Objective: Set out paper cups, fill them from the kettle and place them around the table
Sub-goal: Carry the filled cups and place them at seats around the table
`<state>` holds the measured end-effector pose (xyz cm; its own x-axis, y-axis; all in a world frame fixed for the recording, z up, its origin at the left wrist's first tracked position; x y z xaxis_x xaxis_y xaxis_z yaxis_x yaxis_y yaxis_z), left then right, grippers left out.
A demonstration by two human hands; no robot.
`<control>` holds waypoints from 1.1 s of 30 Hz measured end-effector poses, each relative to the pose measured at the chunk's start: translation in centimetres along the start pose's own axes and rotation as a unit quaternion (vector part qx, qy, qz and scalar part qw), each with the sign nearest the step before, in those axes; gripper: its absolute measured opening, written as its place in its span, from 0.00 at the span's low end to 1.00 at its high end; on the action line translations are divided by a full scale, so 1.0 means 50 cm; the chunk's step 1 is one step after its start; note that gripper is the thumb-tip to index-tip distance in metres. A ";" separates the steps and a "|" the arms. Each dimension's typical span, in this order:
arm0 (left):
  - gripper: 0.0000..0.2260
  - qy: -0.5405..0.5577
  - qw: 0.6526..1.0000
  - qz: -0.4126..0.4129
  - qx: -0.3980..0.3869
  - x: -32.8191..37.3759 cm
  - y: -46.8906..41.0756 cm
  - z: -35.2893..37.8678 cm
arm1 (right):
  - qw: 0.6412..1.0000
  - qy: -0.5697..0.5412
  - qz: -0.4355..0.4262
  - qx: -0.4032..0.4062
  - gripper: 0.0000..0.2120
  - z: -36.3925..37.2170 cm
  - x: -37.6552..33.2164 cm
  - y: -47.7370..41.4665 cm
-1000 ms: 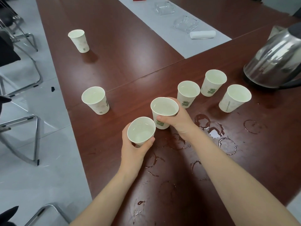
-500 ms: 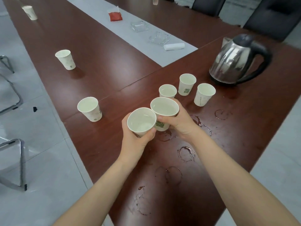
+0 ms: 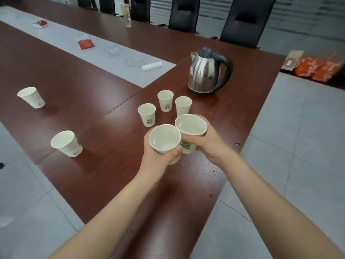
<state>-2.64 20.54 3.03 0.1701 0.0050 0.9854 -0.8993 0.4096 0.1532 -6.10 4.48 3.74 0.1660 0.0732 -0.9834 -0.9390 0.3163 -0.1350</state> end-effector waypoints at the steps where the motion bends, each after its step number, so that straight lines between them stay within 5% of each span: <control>1: 0.35 0.001 1.000 -0.006 -0.010 0.002 0.004 0.030 | 1.000 0.002 -0.002 0.006 0.28 -0.028 -0.012 0.012; 10: 0.36 0.016 0.998 -0.024 -0.048 0.008 0.019 0.307 | 0.999 -0.010 -0.011 0.045 0.29 -0.290 -0.098 0.076; 15: 0.24 0.013 0.996 0.008 -0.087 0.016 0.006 0.493 | 0.999 -0.004 -0.012 0.042 0.26 -0.463 -0.144 0.096; 33: 0.44 -0.023 0.989 0.029 -0.146 0.015 -0.268 0.955 | 0.995 0.003 0.013 0.095 0.20 -0.933 -0.222 -0.032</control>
<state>-9.72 -28.53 5.24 0.0960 -0.0029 0.9954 -0.7517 0.6554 0.0743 -20.52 -40.97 9.21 0.1393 0.0786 -0.9871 -0.8688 0.4880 -0.0837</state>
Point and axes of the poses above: each hand's wrist, its own y-axis away from the middle knuckle, its own z-axis out of the palm, x = y × z, the point moved 3 cm from there along -y, towards the middle knuckle, and after that the axes turned 11 degrees about -z, right-handed, at the moved point
